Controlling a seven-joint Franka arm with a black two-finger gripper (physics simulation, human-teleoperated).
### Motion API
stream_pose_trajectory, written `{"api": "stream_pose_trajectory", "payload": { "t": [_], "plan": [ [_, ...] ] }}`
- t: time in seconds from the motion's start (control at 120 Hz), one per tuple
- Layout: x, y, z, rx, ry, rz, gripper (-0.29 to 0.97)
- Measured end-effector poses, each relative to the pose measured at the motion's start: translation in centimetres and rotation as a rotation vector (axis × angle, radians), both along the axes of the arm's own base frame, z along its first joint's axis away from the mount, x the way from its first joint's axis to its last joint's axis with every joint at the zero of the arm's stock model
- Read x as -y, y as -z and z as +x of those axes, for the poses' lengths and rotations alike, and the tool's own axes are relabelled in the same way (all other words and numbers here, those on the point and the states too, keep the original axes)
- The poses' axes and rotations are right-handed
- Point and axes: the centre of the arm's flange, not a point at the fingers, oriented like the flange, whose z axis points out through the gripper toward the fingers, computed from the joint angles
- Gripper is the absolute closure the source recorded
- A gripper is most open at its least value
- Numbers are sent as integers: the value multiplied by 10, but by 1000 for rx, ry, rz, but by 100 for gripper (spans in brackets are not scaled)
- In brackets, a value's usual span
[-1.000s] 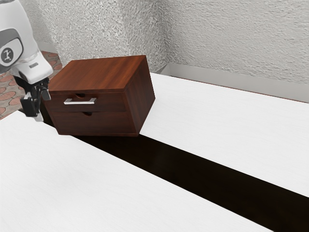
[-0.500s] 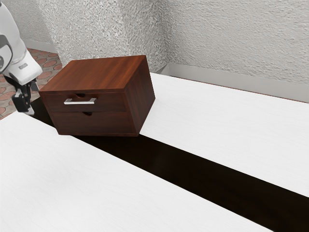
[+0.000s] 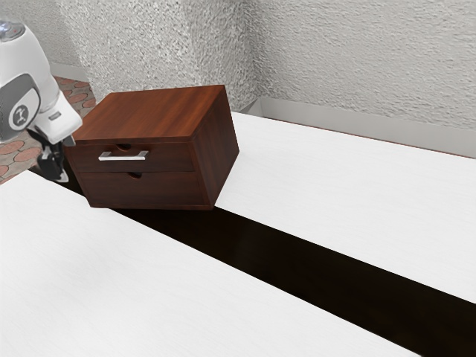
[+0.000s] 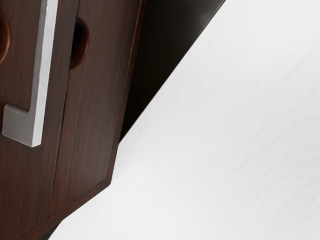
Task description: Pull the drawer handle with one arm to open the drawer
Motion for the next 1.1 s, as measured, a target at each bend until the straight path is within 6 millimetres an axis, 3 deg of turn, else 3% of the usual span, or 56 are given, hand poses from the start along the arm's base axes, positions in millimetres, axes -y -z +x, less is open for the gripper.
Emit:
{"api": "stream_pose_trajectory", "payload": {
  "t": [0.408, 0.8, 1.1],
  "plan": [
    [2, 19, 16, 4, 65, 23, 0],
    [-16, 46, 29, -32, 68, 45, 0],
    [1, 53, 48, -25, 112, 47, 0]
  ]
}}
